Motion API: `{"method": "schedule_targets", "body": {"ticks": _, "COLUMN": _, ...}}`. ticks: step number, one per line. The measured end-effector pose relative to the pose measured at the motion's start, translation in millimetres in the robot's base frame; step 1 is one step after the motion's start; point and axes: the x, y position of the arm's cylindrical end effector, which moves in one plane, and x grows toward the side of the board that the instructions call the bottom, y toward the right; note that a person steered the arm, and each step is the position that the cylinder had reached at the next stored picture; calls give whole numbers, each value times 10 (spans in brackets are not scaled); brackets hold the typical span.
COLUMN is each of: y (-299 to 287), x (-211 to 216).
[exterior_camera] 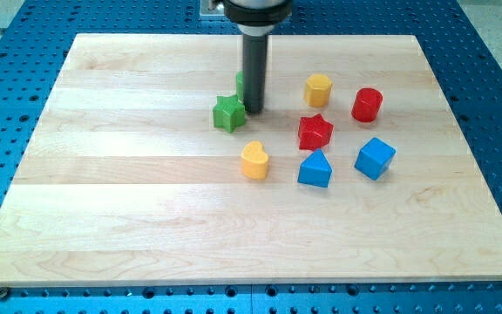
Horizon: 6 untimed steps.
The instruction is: Move the green circle diagnolly to the green star
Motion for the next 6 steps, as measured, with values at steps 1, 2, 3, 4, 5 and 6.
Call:
{"method": "schedule_targets", "body": {"ticks": 1, "y": 49, "x": 109}}
{"method": "schedule_targets", "body": {"ticks": 2, "y": 548, "x": 79}}
{"method": "schedule_targets", "body": {"ticks": 3, "y": 539, "x": -294}}
{"method": "schedule_targets", "body": {"ticks": 4, "y": 159, "x": -342}}
{"method": "schedule_targets", "body": {"ticks": 5, "y": -378, "x": -331}}
{"method": "schedule_targets", "body": {"ticks": 6, "y": 83, "x": -110}}
